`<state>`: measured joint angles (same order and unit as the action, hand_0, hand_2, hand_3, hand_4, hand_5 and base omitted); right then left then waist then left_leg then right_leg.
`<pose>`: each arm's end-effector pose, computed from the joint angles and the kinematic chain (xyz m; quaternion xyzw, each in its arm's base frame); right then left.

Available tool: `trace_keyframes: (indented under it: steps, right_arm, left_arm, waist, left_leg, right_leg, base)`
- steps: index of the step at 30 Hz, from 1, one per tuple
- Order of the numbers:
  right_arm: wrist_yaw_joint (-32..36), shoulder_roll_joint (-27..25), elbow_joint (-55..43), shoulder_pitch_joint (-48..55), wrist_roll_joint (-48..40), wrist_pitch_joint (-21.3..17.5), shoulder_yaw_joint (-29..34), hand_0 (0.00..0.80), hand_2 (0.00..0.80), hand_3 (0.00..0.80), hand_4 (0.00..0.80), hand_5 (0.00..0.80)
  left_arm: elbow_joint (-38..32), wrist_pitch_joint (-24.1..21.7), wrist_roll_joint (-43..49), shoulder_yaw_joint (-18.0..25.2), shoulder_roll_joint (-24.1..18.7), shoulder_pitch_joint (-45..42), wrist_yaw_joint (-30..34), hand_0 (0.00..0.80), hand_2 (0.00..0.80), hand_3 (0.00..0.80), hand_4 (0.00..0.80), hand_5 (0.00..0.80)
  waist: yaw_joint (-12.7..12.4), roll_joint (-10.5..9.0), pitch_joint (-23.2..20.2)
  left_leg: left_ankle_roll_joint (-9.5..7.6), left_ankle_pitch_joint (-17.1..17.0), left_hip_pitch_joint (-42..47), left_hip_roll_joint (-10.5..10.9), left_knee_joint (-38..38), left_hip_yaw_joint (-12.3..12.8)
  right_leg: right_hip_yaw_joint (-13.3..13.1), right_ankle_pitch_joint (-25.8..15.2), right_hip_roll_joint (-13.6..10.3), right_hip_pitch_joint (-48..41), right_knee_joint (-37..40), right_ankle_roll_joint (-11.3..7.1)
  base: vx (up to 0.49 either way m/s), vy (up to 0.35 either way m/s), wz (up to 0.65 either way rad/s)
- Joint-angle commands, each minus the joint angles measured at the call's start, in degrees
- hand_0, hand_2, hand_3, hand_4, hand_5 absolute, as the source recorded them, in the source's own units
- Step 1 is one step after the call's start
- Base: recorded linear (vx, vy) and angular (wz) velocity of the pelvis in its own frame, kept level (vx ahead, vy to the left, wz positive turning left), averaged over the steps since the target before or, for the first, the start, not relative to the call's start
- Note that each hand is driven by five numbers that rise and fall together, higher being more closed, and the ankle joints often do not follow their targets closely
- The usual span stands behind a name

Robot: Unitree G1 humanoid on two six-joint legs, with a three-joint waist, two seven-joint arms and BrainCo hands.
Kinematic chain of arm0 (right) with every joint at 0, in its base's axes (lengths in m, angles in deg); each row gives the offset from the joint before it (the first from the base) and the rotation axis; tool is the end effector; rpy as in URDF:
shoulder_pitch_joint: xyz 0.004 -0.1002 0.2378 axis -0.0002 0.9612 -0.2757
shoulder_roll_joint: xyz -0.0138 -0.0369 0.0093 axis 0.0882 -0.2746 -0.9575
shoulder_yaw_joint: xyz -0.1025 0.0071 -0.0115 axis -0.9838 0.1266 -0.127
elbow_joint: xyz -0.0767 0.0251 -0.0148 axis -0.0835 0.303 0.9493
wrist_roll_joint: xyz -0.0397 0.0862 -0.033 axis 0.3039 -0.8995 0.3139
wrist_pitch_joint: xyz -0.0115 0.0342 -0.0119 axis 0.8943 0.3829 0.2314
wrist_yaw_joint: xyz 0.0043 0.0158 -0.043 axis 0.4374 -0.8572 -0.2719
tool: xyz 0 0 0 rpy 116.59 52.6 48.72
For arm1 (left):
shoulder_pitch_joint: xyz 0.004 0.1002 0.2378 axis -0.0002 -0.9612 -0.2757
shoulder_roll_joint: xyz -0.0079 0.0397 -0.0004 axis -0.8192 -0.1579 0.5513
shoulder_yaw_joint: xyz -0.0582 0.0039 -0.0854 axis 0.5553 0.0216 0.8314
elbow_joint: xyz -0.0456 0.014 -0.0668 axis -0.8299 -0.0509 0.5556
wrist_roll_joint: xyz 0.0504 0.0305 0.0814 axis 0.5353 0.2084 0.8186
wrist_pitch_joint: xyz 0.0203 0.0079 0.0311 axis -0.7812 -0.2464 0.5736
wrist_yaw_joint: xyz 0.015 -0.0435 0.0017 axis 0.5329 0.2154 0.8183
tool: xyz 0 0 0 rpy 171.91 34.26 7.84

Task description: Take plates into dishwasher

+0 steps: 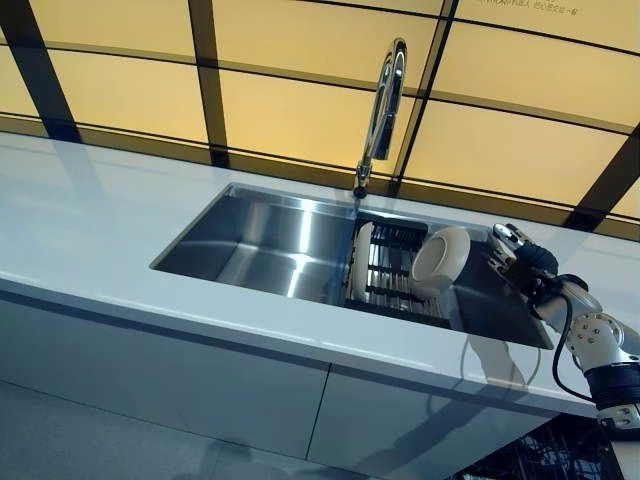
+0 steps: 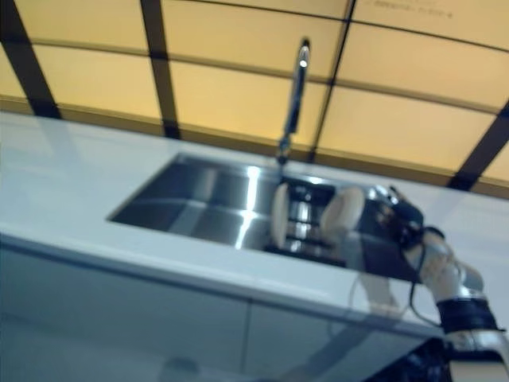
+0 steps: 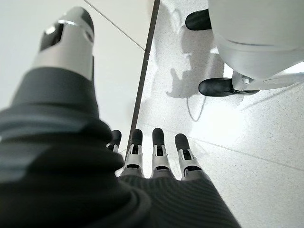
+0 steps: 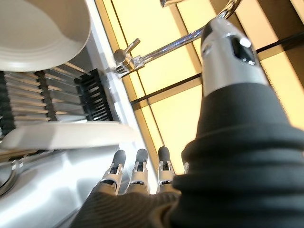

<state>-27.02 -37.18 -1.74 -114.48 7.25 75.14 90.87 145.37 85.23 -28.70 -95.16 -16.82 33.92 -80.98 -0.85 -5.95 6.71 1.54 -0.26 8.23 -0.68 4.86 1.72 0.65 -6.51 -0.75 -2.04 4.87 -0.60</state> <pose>0.2810 -0.3005 0.1525 0.2415 0.0654 -0.0823 0.9647 0.0800 0.2455 -0.1054 0.0610 0.5191 0.0779 0.8490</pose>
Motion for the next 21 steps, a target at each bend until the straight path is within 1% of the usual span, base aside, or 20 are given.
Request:
trace_keyframes:
  steps: [1, 4, 7, 21]
  right_arm:
    - [1.9, -3.8, 2.6, -2.9, -0.1, -1.1, 1.6, 0.000, 0.000, 0.000, 0.000, 0.000]
    - [2.3, -3.7, 5.0, -3.5, -0.1, -0.4, 1.1, 0.000, 0.000, 0.000, 0.000, 0.000]
    - [2.6, -3.2, 6.8, -4.3, 0.4, -0.6, 0.6, 0.000, 0.000, 0.000, 0.000, 0.000]
    - [3.0, -2.2, 10.4, -6.3, 1.0, 0.6, -0.2, 0.000, 0.000, 0.000, 0.000, 0.000]
  left_arm:
    - [2.4, -1.6, -0.3, -3.0, -1.4, 2.4, -0.3, 0.000, 0.000, 0.000, 0.000, 0.000]
    - [2.2, -1.2, -0.2, -3.3, -1.7, 2.4, -0.4, 0.000, 0.000, 0.000, 0.000, 0.000]
    - [2.5, -1.3, -0.1, -3.5, -2.1, 2.5, -0.1, 0.000, 0.000, 0.000, 0.000, 0.000]
    - [1.3, -1.0, -0.2, -4.4, -2.1, 2.3, 0.1, 0.000, 0.000, 0.000, 0.000, 0.000]
  waist:
    - [-1.1, -1.13, -1.3]
    - [-1.5, -1.10, -1.1]
    - [-1.8, -0.88, -0.8]
    - [-2.4, 0.02, 0.2]
  left_leg:
    - [-1.32, -0.1, -3.8, 0.5, -0.8, -0.8]
    - [-1.35, -0.2, -4.0, 0.6, -0.7, -1.1]
    - [-1.43, -0.2, -4.0, 0.6, -0.8, -1.3]
    - [-1.57, -0.2, -4.3, 0.9, -1.4, -1.5]
  right_leg:
    - [2.2, 1.7, -3.8, -1.6, -2.0, -4.37]
    - [2.5, 1.7, -3.9, -1.5, -1.9, -4.40]
    - [2.7, 1.7, -3.9, -1.4, -2.1, -4.36]
    - [2.8, 1.9, -4.3, -1.3, -2.8, -4.37]
  base:
    - [0.000, 0.000, 0.00]
    - [0.000, 0.000, 0.00]
    - [0.000, 0.000, 0.00]
    - [0.020, -0.002, 0.01]
